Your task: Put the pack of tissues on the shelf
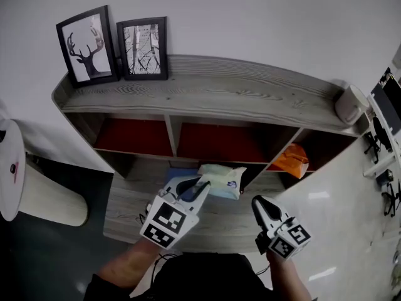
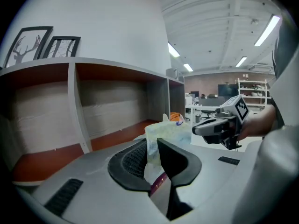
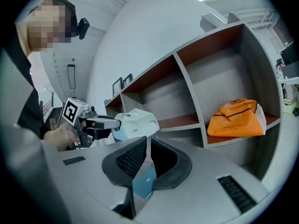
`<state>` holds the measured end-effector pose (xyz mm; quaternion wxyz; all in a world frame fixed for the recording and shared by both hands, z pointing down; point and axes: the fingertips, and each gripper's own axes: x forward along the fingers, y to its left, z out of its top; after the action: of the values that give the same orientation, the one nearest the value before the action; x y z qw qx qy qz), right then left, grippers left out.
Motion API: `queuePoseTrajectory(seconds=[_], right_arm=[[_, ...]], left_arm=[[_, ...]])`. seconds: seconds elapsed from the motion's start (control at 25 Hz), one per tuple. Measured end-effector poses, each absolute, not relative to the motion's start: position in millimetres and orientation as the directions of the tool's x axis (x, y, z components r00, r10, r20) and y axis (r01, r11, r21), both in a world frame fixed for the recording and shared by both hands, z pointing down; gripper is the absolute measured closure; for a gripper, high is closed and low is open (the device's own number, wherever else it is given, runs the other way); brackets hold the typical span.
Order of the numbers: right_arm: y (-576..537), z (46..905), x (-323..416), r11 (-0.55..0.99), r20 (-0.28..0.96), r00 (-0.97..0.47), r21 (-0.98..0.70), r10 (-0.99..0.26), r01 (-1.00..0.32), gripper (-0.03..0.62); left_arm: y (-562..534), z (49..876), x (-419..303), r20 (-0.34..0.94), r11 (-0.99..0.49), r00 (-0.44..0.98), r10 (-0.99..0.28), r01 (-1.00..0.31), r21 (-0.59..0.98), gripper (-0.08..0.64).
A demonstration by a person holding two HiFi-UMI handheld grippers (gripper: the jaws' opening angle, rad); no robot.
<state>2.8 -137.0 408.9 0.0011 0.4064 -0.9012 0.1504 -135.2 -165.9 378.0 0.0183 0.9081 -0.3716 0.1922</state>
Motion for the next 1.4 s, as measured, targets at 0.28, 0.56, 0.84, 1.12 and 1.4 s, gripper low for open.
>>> queuePoseTrajectory(seconds=[0.28,0.56,0.84,1.12,1.4], right_arm=[[-148.9,406.4,-3.5,0.660,0.118,-0.709,-0.284,-0.695,-0.695,0.557],[-162.4,409.0,9.2,0.685,0.103,-0.740,-0.313,-0.664,-0.658,0.557],[-166.1,411.5,12.4,0.673,0.146,-0.754,-0.367,-0.641,-0.643,0.557],[-164.7,414.2,12.3,0.684,0.127,-0.763,-0.368,-0.634,-0.630,0.557],[-158.9,411.0,15.4,0.689,0.092,-0.756,-0.352,-0.648,-0.634,0.557]], left_arm=[[-207.8,350.1,-133.2,0.307,-0.666,0.608,-0.732,-0.733,-0.134,0.497],[-242.2,354.3,-117.2,0.306,-0.613,0.557,-0.772,-0.780,-0.127,0.496],[-267.5,366.2,-112.2,0.320,-0.576,0.520,-0.792,-0.811,-0.108,0.495],[-280.2,369.2,-110.2,0.316,-0.553,0.493,-0.810,-0.822,-0.134,0.458],[-278.0,363.1,-115.8,0.281,-0.527,0.476,-0.833,-0.837,-0.145,0.361]])
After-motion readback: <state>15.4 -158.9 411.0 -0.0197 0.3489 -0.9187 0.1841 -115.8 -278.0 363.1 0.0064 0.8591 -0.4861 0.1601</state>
